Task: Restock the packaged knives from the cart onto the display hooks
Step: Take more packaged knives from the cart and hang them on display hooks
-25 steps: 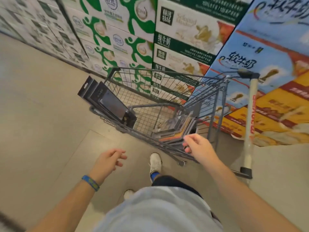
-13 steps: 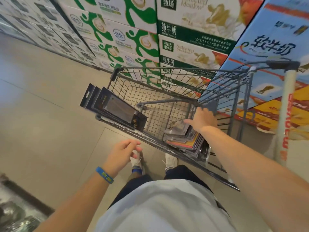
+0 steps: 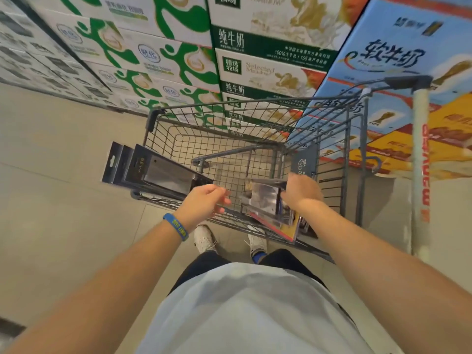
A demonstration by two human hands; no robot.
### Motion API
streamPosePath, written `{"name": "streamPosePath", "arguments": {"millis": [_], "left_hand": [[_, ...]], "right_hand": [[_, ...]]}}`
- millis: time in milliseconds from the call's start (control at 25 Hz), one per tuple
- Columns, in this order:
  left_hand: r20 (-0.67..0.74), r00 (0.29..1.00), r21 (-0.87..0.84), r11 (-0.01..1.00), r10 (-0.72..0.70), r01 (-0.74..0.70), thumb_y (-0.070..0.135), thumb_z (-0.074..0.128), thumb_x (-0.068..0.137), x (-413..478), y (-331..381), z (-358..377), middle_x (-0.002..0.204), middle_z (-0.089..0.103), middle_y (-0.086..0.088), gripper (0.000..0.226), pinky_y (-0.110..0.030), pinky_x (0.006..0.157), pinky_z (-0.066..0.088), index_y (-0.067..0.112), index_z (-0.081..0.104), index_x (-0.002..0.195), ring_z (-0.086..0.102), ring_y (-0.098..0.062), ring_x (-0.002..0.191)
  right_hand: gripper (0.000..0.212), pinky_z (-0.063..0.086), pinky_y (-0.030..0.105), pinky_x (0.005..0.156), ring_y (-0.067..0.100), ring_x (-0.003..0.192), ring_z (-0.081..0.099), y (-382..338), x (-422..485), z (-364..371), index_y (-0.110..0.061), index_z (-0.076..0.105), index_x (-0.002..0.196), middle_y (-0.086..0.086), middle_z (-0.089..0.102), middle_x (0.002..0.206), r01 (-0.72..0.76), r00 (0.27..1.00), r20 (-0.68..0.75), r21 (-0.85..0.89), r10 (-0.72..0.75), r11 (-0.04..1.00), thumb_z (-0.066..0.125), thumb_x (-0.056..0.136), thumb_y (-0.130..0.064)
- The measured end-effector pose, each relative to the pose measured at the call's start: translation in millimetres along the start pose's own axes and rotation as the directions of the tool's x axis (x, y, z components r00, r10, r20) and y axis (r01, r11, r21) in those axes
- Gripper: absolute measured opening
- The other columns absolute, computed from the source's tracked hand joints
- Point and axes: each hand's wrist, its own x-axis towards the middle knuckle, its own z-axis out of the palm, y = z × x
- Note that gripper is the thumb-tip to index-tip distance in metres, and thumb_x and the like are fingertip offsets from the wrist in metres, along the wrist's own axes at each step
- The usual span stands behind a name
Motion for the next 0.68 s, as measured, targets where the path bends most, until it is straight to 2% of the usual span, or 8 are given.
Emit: {"name": "streamPosePath", "arguments": {"millis": [120,240,320,520,680], "left_hand": [[0.032,0.999,0.085,0.996,0.009,-0.011,0.026,0.047,0.103,4.5,10.1,9.4,0.095,0.076,-0.002,0.025,-0.021,0.055,0.045,0.015,0.067,0.109,0.064,-0.012,0.068],[0.077,0.997,0.138,0.990,0.017,-0.027,0.025,0.046,0.103,4.9,16.1,20.2,0.094,0.075,-0.001,0.024,-0.019,0.053,0.045,0.014,0.067,0.110,0.064,-0.007,0.064],[0.088,0.996,0.154,0.988,0.009,-0.022,0.026,0.046,0.102,5.8,16.7,22.5,0.092,0.075,0.002,0.024,-0.020,0.054,0.045,0.015,0.067,0.110,0.064,-0.004,0.061],[0.070,0.997,0.158,0.987,-0.009,-0.002,0.028,0.047,0.102,7.2,11.9,14.3,0.092,0.076,0.003,0.025,-0.023,0.059,0.047,0.018,0.068,0.110,0.066,-0.007,0.066],[0.056,0.998,0.142,0.990,0.000,-0.008,0.028,0.046,0.102,8.0,13.3,8.6,0.091,0.076,0.002,0.025,-0.022,0.057,0.047,0.019,0.069,0.108,0.066,-0.007,0.065]], "right_hand": [[0.020,0.052,0.035,0.072,0.031,0.094,0.066,-2.8,4.8,-2.9,-0.007,0.067,0.111,0.009,0.069,0.103,-0.015,0.988,0.153,-0.024,0.019,1.000,0.068,0.096,-0.018],[0.035,0.049,0.033,0.076,0.032,0.104,0.063,-11.1,8.6,4.3,-0.008,0.065,0.114,0.009,0.065,0.106,0.037,0.957,0.289,-0.114,-0.003,0.993,0.073,0.090,-0.033],[0.039,0.050,0.034,0.078,0.031,0.102,0.062,-8.9,14.4,6.2,-0.012,0.064,0.111,0.008,0.064,0.108,0.046,0.941,0.339,-0.112,-0.005,0.993,0.074,0.087,-0.040],[0.047,0.049,0.031,0.069,0.024,0.091,0.063,5.6,24.1,-1.0,-0.011,0.066,0.111,0.005,0.064,0.103,0.071,0.876,0.475,0.044,-0.084,0.996,0.078,0.083,-0.046],[0.031,0.044,0.030,0.061,0.021,0.081,0.062,24.4,18.5,0.0,-0.008,0.068,0.102,0.009,0.068,0.098,-0.018,0.911,0.405,0.234,-0.081,0.972,0.072,0.087,-0.035]]}}
